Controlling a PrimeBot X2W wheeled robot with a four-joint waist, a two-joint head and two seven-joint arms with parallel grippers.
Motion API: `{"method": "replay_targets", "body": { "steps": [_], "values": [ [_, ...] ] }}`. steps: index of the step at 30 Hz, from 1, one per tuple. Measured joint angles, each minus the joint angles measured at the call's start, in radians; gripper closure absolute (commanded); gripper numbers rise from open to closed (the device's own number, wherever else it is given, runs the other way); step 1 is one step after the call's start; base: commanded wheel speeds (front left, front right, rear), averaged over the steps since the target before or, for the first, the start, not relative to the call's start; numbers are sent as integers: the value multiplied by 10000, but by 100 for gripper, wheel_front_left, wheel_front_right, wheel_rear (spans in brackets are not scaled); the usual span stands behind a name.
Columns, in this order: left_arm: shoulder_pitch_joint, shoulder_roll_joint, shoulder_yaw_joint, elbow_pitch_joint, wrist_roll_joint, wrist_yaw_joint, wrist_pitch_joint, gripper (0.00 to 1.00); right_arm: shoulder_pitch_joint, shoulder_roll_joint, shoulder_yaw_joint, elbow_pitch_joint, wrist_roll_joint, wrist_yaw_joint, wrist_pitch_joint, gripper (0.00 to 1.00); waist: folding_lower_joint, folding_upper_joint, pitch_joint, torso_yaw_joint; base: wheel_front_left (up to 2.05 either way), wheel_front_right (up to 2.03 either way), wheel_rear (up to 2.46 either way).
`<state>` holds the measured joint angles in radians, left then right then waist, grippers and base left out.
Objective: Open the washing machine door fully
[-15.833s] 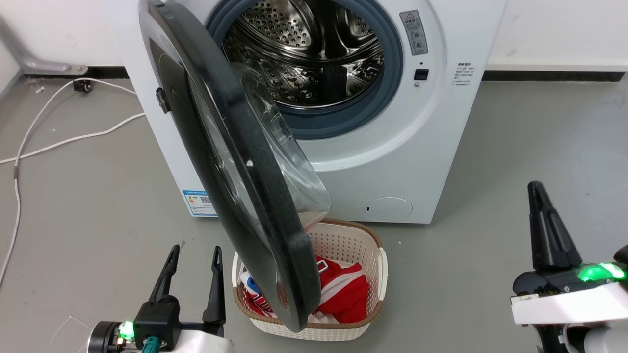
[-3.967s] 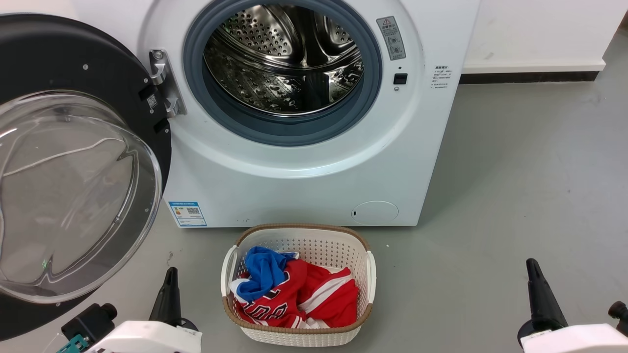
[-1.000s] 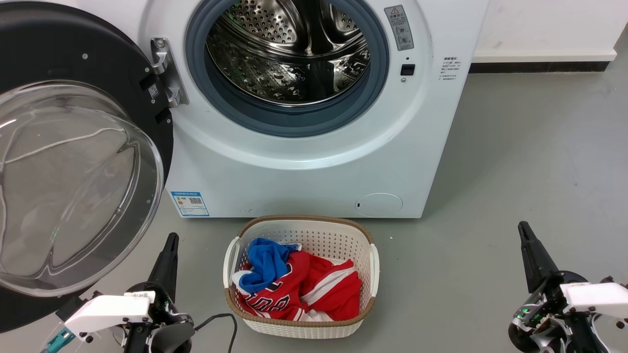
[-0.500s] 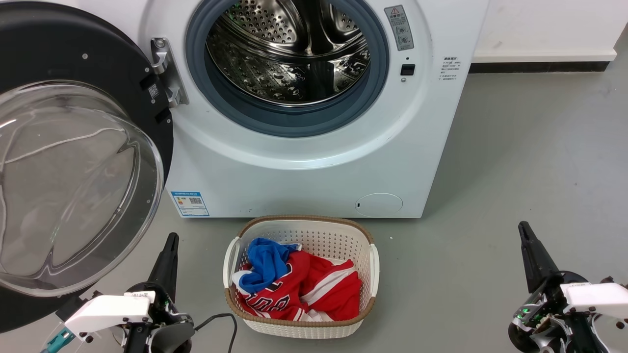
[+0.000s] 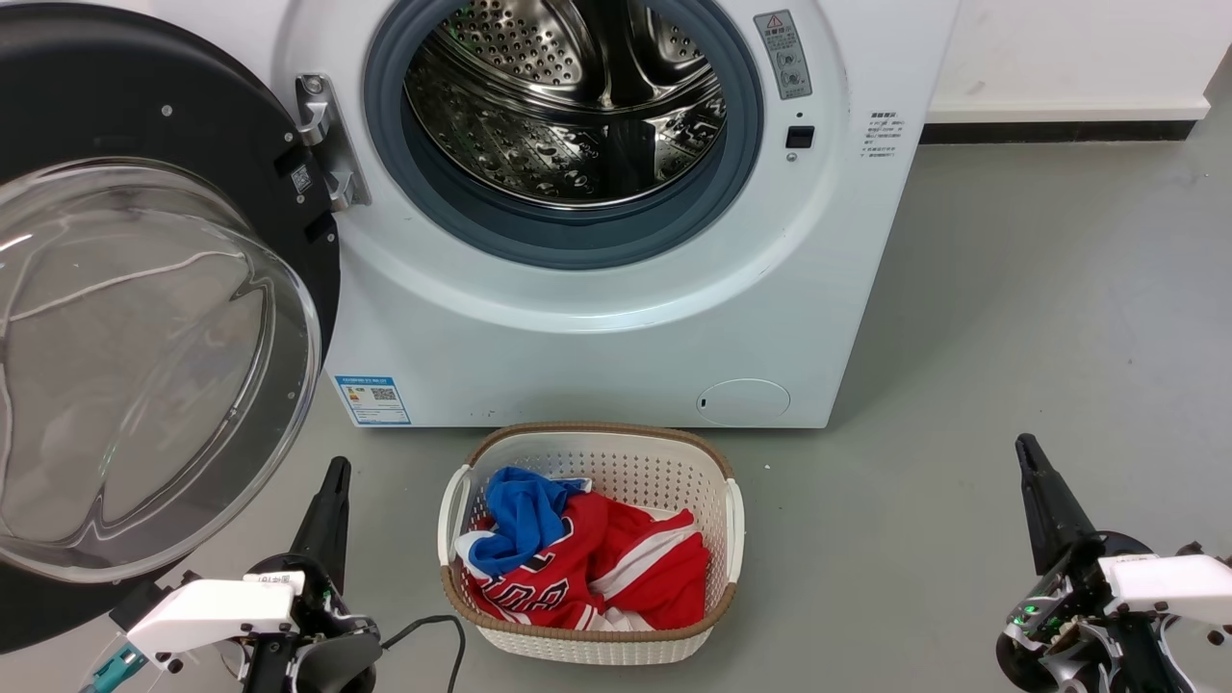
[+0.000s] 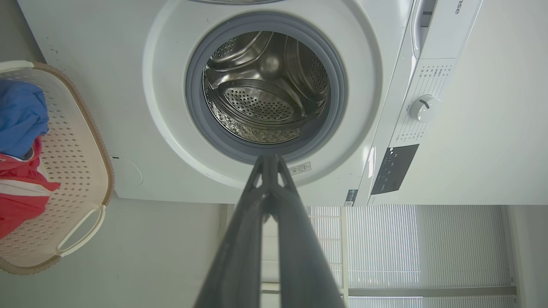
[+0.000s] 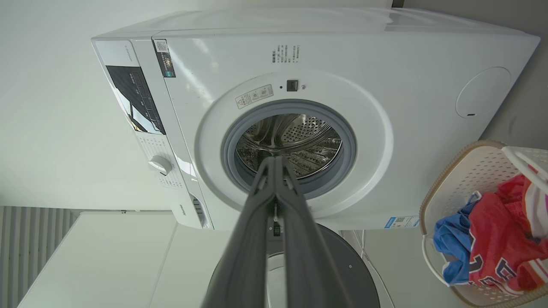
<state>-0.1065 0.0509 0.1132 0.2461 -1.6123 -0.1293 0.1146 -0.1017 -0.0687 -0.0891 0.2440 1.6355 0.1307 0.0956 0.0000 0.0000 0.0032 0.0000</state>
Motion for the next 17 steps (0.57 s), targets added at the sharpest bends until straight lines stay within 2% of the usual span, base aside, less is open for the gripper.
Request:
{"method": "replay_targets", "body": {
  "steps": [17],
  "values": [
    [0, 0, 0, 0, 0, -2, 0, 100, -3, 35, -46, 2, -50, 0, 31, 100, 0, 0, 0, 0, 0, 0, 0]
  ]
}}
